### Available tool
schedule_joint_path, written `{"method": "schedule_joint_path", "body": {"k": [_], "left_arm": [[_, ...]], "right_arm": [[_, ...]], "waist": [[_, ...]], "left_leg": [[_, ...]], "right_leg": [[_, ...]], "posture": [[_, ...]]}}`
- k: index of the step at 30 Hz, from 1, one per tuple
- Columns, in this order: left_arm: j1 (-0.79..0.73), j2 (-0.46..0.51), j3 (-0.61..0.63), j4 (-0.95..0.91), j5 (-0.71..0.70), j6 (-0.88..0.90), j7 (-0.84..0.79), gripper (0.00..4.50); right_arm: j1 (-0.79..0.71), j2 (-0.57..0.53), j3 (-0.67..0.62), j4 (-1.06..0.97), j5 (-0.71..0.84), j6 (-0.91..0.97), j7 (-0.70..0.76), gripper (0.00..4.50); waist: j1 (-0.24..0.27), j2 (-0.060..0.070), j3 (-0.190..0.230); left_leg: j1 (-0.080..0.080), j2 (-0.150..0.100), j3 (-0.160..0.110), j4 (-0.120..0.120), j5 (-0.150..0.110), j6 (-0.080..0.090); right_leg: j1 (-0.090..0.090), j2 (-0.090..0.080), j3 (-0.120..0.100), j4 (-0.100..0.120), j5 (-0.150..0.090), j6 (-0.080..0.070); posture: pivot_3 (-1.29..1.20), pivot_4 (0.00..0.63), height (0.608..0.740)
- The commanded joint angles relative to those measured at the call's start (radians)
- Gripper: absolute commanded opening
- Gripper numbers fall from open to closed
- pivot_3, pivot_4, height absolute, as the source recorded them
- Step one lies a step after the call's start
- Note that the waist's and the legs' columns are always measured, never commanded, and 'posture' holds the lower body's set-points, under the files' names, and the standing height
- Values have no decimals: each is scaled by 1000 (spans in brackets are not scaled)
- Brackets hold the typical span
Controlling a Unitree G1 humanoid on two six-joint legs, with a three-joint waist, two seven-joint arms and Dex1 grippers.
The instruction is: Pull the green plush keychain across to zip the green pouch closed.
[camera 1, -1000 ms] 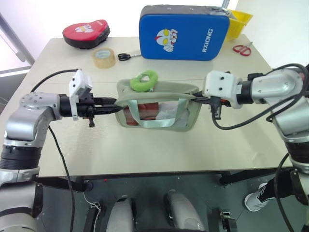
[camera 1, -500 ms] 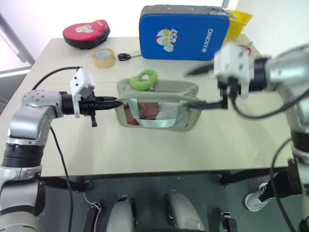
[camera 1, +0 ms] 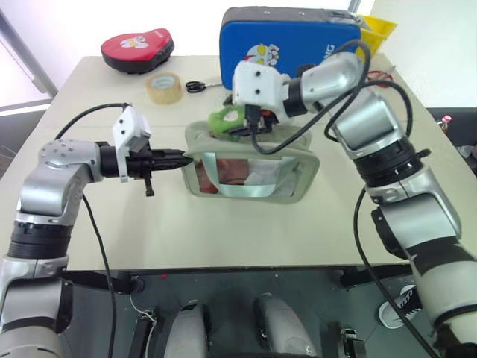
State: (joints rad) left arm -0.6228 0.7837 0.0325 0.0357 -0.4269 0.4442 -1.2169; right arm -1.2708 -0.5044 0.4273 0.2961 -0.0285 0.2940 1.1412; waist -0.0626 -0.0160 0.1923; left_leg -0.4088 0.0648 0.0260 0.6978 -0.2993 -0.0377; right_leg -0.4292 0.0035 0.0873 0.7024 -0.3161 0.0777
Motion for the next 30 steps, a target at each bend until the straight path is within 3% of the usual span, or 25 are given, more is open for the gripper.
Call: {"method": "schedule_joint_path", "body": {"k": [1, 2, 3, 18, 23, 30], "left_arm": [[15, 7, 7, -30, -5, 0, 3, 0], [15, 7, 7, -29, -4, 0, 4, 0], [14, 7, 7, -28, -4, 0, 4, 0], [-16, 2, -7, 14, 12, -17, -4, 0], [-5, 7, 1, 13, 14, -16, 13, 0], [32, 10, 16, -15, -4, 8, 39, 0]], "right_arm": [[-21, -2, -33, -34, -2, -16, 19, 652], [-18, -4, -37, -40, 0, -12, 23, 116], [-13, -7, -39, -47, 1, -6, 26, 45], [3, -76, -106, -126, 13, 144, 32, 45], [57, -255, -202, -189, -9, 231, 18, 45], [306, -511, -325, -367, -27, 349, -26, 45]], "waist": [[-1, 0, 0], [-1, 0, 0], [-1, 0, 0], [0, 0, 0], [18, 0, 0], [15, 1, 0]], "left_leg": [[0, 0, 0, 0, 0, 0], [0, 0, 0, 0, 0, 0], [0, 0, 0, 0, 0, 0], [0, 0, -1, 0, 0, 0], [0, 0, -1, 0, 0, 0], [0, 0, 2, -1, -1, 1]], "right_leg": [[0, 0, 0, 0, 0, 0], [0, 0, 0, 0, 0, 0], [0, 0, -1, 0, 0, 0], [0, 0, -1, 0, 0, 0], [0, 0, -1, 0, 0, 0], [1, 1, 0, -2, 0, 0]], "posture": [[0, 150, 737], [0, 150, 737], [0, 150, 737], [0, 150, 737], [0, 150, 737], [0, 150, 737]]}}
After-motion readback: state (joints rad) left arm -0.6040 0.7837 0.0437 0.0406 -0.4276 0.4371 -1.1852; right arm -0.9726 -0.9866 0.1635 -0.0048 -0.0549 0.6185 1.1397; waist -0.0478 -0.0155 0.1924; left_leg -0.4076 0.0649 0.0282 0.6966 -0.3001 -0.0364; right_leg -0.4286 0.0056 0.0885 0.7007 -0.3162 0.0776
